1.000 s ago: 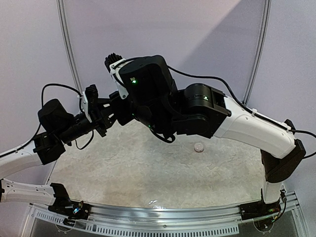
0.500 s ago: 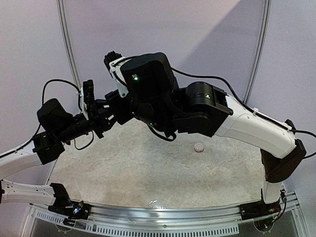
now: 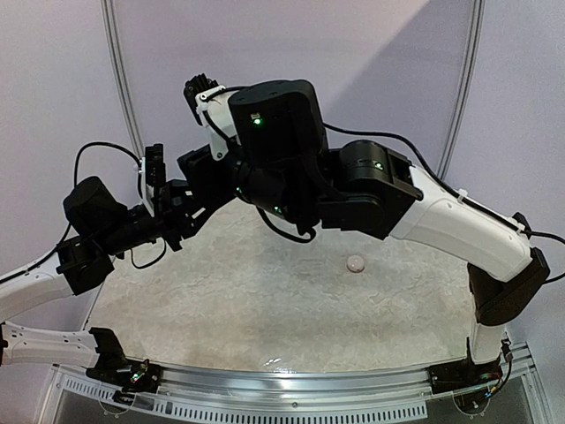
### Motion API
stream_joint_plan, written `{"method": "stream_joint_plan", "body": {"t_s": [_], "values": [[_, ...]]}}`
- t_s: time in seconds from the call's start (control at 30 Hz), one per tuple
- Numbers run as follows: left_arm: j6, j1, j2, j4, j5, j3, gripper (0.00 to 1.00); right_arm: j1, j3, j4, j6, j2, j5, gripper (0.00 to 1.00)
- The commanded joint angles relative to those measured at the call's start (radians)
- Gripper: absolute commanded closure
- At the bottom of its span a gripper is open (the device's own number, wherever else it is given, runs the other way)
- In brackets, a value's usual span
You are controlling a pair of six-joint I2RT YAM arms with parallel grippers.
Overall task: Insert the wireless bluetooth earbuds into the charging case
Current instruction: Insert the left earbud into the left side groove of the charging case, then adjust the left earbud in the left side groove of the charging case.
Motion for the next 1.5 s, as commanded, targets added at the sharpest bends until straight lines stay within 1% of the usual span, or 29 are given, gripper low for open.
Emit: {"method": "stream_joint_plan", "body": {"t_s": [0.0, 0.3, 0.37, 0.43, 0.5, 0.53, 0.6, 0.63, 0.67, 0.77, 0.83, 0.97, 1.13, 1.47], "values": [[-0.011, 0.014, -0.012, -0.007, 0.01, -0.004, 1.0, -0.004, 0.015, 0.061, -0.006, -0.066, -0.031, 0.39], [-0.006, 0.018, -0.019, -0.008, 0.012, -0.004, 1.0, -0.014, 0.007, 0.063, -0.004, -0.107, -0.029, 0.39], [-0.005, 0.021, -0.02, -0.006, 0.012, -0.004, 1.0, -0.013, -0.026, 0.08, -0.013, -0.134, -0.064, 0.4], [-0.007, 0.024, -0.022, -0.006, 0.015, -0.005, 1.0, -0.017, -0.085, 0.089, -0.024, -0.188, -0.135, 0.41], [-0.002, 0.028, -0.025, -0.001, 0.015, -0.007, 1.0, -0.023, -0.14, 0.069, -0.025, -0.239, -0.199, 0.51], [-0.001, 0.03, -0.026, 0.0, 0.014, -0.007, 1.0, -0.028, -0.164, 0.047, -0.014, -0.275, -0.215, 0.58], [0.009, 0.033, -0.027, 0.006, 0.016, -0.008, 1.0, -0.042, -0.228, 0.002, 0.011, -0.323, -0.238, 0.68], [0.013, 0.034, -0.027, 0.009, 0.016, -0.008, 1.0, -0.047, -0.261, -0.021, 0.025, -0.347, -0.25, 0.75], [0.019, 0.035, -0.027, 0.012, 0.016, -0.008, 1.0, -0.048, -0.276, -0.048, 0.045, -0.358, -0.264, 0.79], [0.029, 0.035, -0.023, 0.016, 0.02, -0.004, 1.0, -0.05, -0.278, -0.113, 0.082, -0.355, -0.3, 0.93], [0.031, 0.035, -0.021, 0.017, 0.024, -0.003, 1.0, -0.049, -0.257, -0.135, 0.093, -0.332, -0.319, 1.0], [0.031, 0.035, -0.019, 0.015, 0.028, 0.001, 1.0, -0.049, -0.203, -0.146, 0.089, -0.269, -0.319, 1.0], [0.037, 0.035, -0.019, 0.01, 0.032, 0.002, 1.0, -0.05, -0.184, -0.141, 0.08, -0.224, -0.343, 1.0], [0.036, 0.034, -0.018, 0.01, 0.031, 0.001, 1.0, -0.056, -0.191, -0.155, 0.103, -0.205, -0.349, 1.0]]}}
